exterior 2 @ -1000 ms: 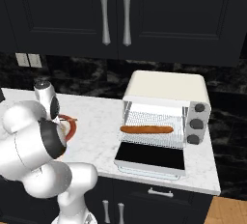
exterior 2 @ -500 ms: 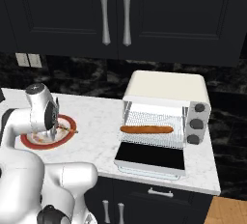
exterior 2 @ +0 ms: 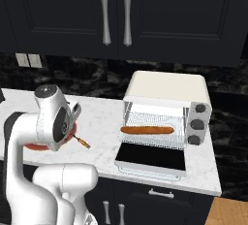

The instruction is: Pick up the kebab skewer and baguette bread, and place them inside the toaster oven. Close the toaster oven door and start by setting the timer.

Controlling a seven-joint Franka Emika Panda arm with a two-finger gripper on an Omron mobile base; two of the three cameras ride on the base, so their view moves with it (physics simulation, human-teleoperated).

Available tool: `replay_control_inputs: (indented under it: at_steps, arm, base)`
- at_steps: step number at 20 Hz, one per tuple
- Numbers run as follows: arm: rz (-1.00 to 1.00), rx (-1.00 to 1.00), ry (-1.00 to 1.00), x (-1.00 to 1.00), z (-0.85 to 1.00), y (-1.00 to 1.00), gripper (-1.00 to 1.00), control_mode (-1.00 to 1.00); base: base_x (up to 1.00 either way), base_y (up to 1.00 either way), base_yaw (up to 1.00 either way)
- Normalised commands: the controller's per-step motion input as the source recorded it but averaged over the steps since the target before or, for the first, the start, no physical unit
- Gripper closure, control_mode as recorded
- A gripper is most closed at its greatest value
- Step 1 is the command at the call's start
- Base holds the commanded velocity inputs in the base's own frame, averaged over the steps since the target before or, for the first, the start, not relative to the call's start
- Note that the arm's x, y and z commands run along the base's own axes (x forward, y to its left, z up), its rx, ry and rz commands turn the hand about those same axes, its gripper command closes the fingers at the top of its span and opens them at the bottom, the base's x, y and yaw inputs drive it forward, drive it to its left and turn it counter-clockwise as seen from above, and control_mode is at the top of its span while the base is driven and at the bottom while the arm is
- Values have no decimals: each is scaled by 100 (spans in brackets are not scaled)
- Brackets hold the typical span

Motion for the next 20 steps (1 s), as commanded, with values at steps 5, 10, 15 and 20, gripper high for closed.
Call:
replay_control_inputs:
  at_steps: [5, 10, 15, 20]
  arm:
    - [-27, 13, 0, -38, 42, -100, 100, -100]
    - [-34, 4, 3, -9, 9, -100, 100, -100]
    - [-26, 1, 0, 26, 0, -100, 100, -100]
    - [-25, 12, 9, 51, 0, -100, 100, -100]
  base:
    - [0, 0, 0]
    - [0, 0, 0]
    - [0, 0, 0]
    - [0, 0, 0]
